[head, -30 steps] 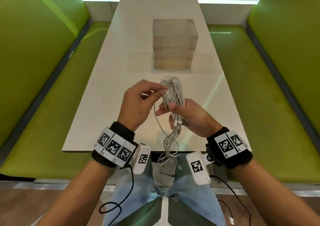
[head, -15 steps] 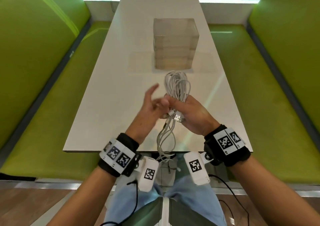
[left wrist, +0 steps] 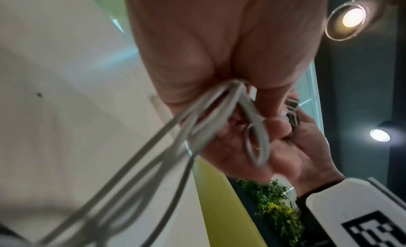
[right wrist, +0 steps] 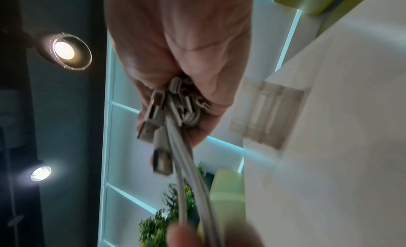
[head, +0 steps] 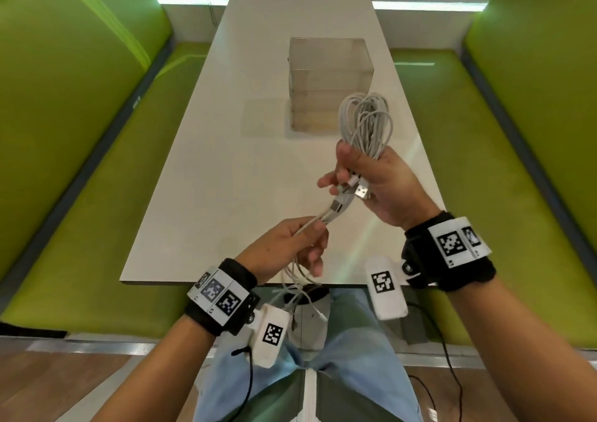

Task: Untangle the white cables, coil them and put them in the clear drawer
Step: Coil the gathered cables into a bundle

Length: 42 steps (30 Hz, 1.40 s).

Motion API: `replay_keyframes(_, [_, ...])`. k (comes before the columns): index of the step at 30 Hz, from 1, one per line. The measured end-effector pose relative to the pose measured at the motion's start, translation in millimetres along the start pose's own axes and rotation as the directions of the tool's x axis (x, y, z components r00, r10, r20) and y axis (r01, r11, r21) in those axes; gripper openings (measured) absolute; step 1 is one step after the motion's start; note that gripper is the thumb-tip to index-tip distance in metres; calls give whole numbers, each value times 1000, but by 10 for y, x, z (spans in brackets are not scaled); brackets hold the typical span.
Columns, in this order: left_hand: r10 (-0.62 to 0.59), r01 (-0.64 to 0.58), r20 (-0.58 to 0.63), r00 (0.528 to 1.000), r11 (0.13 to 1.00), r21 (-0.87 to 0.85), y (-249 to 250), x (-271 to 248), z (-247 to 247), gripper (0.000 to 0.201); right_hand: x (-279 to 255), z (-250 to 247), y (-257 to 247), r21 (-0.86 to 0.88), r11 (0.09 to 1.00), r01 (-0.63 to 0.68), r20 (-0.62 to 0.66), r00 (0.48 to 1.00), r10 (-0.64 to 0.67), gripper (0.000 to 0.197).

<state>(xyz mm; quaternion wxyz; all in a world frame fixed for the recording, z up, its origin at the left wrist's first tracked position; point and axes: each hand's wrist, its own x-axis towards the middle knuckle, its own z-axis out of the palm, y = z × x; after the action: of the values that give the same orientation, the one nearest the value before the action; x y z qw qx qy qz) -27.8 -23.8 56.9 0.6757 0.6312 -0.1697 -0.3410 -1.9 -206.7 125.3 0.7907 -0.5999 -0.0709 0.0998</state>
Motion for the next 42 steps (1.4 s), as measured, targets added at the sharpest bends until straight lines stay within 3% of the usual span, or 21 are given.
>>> replay_keyframes(2, [-18,19,4,1000,995,-96,10,-14,-42,43,-16,-124,-137,-226,974,-29,91,995,51,15])
replay_keyframes(3, [-33,32,-6,999,992,-125,34,-12,-55,46,-28,-161,-208,-401,915,-40,146,983,107,13])
replay_keyframes(5, [-52,46,-39,998,989,-141,93,7,-54,52,-33,-165,-312,-682,730,-47,230,933,275,15])
replay_keyframes(8, [-39,30,-69,997,991,-127,145,51,-22,49,16,-73,-353,-866,499,-29,253,835,488,20])
replay_keyframes(10, [-35,24,-73,997,989,-144,145,53,-16,44,60,-36,-333,-920,393,5,231,815,531,25])
replay_keyframes(13, [-21,11,-54,998,986,-169,121,52,-21,36,95,-22,-278,-962,260,81,210,829,519,21])
replay_keyframes(18, [-44,38,-16,999,965,-260,90,27,-63,34,99,-4,-183,-972,144,185,233,820,523,15])
replay_keyframes(20, [-96,113,64,993,918,-381,115,10,-151,43,90,-20,-161,-950,34,310,284,815,506,16])
replay_keyframes(22, [-175,213,130,976,887,-410,156,4,-214,66,93,-7,-107,-897,-54,440,363,798,481,10])
replay_keyframes(24, [-242,276,162,957,932,-236,191,13,-208,95,92,75,-46,-860,-91,502,397,771,498,6])
replay_keyframes(26, [-250,245,153,956,968,51,259,18,-118,83,86,150,2,-867,-128,481,353,775,524,9])
replay_keyframes(28, [-255,238,81,964,956,173,281,25,-70,54,95,163,16,-883,-128,452,321,779,538,16])
replay_keyframes(29, [-247,237,34,968,954,183,279,24,-73,45,104,152,18,-904,-86,418,304,772,558,16])
replay_keyframes(33, [-194,187,12,981,956,227,265,-25,-81,28,107,108,18,-957,231,177,289,684,670,30])
replay_keyframes(36, [-151,143,28,988,968,205,247,-37,-75,21,82,79,2,-927,372,44,313,636,706,20])
replay_keyframes(42, [-116,108,45,992,982,158,208,-17,-40,16,39,52,18,-924,382,-4,283,663,693,15])
